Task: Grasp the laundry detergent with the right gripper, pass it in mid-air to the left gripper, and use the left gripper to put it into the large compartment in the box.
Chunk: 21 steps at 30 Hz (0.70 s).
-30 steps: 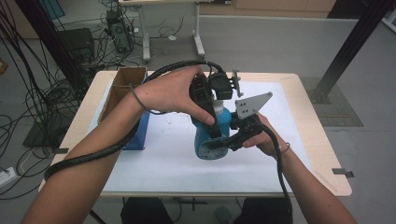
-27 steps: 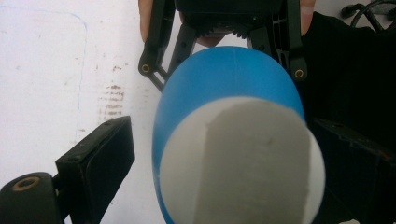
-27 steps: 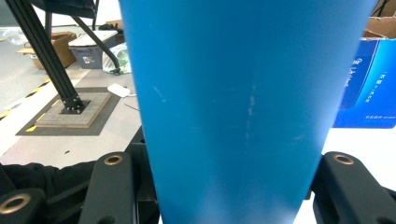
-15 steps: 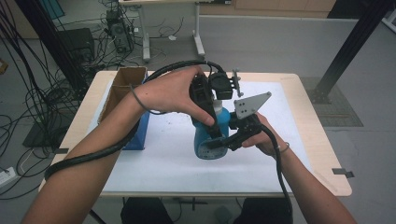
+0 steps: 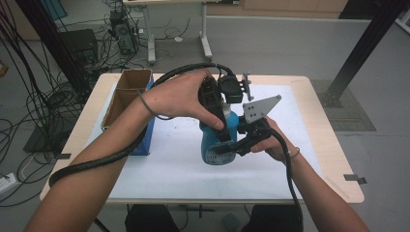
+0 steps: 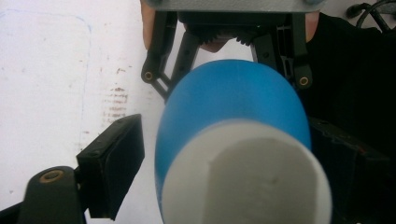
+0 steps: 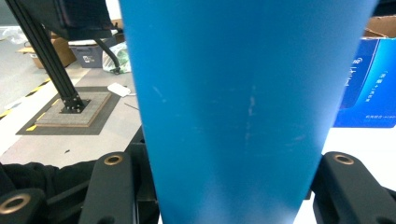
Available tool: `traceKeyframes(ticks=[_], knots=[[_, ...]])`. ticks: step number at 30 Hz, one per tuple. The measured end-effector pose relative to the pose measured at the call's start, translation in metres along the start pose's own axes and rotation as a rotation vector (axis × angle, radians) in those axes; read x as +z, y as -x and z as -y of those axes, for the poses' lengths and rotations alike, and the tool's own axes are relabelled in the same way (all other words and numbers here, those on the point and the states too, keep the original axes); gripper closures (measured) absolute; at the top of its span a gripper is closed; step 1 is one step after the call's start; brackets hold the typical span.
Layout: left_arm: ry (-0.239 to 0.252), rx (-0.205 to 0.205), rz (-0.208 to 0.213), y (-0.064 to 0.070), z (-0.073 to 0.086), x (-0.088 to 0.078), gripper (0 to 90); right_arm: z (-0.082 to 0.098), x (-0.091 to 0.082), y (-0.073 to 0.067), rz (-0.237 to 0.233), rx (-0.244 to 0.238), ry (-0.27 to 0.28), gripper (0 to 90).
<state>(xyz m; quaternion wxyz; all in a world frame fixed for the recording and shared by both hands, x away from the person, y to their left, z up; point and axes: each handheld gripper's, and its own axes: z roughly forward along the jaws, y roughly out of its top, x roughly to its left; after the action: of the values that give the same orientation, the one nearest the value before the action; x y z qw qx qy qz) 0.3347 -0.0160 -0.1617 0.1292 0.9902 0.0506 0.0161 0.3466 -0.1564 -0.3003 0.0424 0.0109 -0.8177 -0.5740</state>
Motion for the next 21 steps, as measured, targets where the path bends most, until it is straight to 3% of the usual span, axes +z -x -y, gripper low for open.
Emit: traceKeyframes(ticks=[10, 18, 21], knots=[[-0.020, -0.001, 0.005, -0.0004, -0.0016, 0.0031, 24.1, 0.0004, 0.0008, 0.0001, -0.003, 0.000, -0.005, 44.7], [-0.029, 0.010, 0.008, 0.0004, -0.0033, 0.0047, 36.2, 0.0005, 0.0014, 0.0000, -0.005, -0.001, -0.005, 44.7], [-0.035, 0.006, 0.011, 0.0002, -0.0036, 0.0049, 37.0, 0.0004, 0.0014, -0.0001, -0.005, -0.003, -0.006, 44.7]])
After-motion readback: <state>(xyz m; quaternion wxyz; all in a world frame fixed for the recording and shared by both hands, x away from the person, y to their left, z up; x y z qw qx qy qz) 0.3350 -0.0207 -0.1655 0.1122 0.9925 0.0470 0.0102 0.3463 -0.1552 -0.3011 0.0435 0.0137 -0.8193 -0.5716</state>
